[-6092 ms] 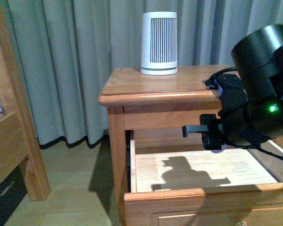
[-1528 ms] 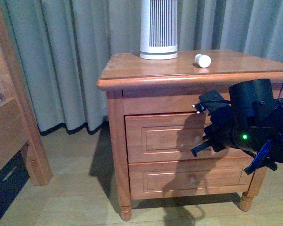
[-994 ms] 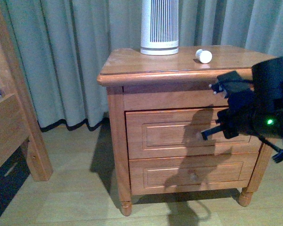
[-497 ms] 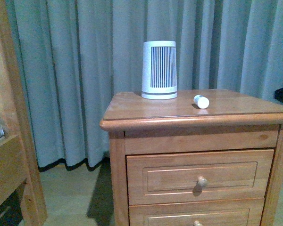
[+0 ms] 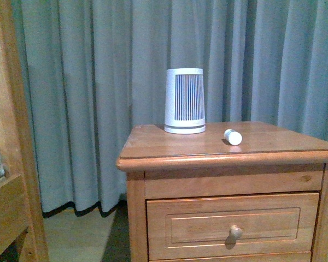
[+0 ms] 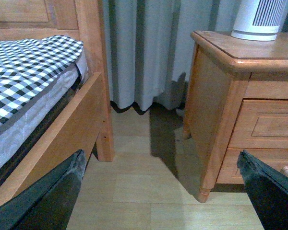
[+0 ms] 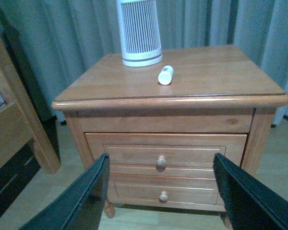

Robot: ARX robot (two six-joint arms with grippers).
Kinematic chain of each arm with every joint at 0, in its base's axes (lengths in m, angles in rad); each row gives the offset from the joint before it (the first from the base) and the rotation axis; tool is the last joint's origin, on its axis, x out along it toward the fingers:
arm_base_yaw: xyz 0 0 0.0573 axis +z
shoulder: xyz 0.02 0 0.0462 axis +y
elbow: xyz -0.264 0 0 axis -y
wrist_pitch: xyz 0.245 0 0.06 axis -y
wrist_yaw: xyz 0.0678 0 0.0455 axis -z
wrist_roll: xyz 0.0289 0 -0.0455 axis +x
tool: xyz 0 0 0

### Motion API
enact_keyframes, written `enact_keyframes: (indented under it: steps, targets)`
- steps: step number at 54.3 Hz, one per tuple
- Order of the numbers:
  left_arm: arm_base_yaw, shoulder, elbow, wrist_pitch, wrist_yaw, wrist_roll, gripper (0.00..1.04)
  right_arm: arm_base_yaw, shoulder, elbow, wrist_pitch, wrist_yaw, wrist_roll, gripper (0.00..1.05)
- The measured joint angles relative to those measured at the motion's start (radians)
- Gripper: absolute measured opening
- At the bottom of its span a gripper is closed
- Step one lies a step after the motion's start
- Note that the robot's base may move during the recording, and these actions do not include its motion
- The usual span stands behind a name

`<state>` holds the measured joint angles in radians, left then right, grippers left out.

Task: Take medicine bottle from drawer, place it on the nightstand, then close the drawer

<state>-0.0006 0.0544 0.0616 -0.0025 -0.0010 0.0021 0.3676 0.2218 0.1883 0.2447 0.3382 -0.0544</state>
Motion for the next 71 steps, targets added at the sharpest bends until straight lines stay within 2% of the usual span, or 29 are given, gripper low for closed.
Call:
enact_keyframes:
  steps: [3,6,18,23,26,41,53,56,66,71]
  targets:
    - [0.000,0.000,0.000,0.000,0.000,0.000,0.98,-0.040,-0.024,0.007,-0.169,-0.030,0.019,0.78]
    - [0.000,0.000,0.000,0.000,0.000,0.000,0.98,-0.079,-0.045,-0.009,-0.248,-0.068,0.029,0.68]
    - [0.000,0.000,0.000,0.000,0.000,0.000,0.98,-0.199,-0.105,-0.060,-0.259,-0.180,0.040,0.28]
    - [0.000,0.000,0.000,0.000,0.000,0.000,0.98,-0.308,-0.124,-0.082,-0.260,-0.312,0.040,0.12]
    - [0.000,0.000,0.000,0.000,0.000,0.000,0.98,-0.351,-0.134,-0.091,-0.260,-0.325,0.040,0.02]
    - [0.000,0.000,0.000,0.000,0.001,0.000,0.98,-0.364,-0.164,-0.126,-0.254,-0.336,0.042,0.03]
    - [0.000,0.000,0.000,0.000,0.000,0.000,0.98,-0.364,-0.169,-0.134,-0.253,-0.336,0.043,0.46]
    - [0.000,0.000,0.000,0.000,0.000,0.000,0.98,-0.364,-0.169,-0.134,-0.253,-0.336,0.043,0.60]
    - [0.000,0.000,0.000,0.000,0.000,0.000,0.98,-0.364,-0.169,-0.134,-0.253,-0.336,0.043,0.92]
    - [0.000,0.000,0.000,0.000,0.000,0.000,0.98,-0.364,-0.172,-0.135,-0.253,-0.336,0.047,0.77]
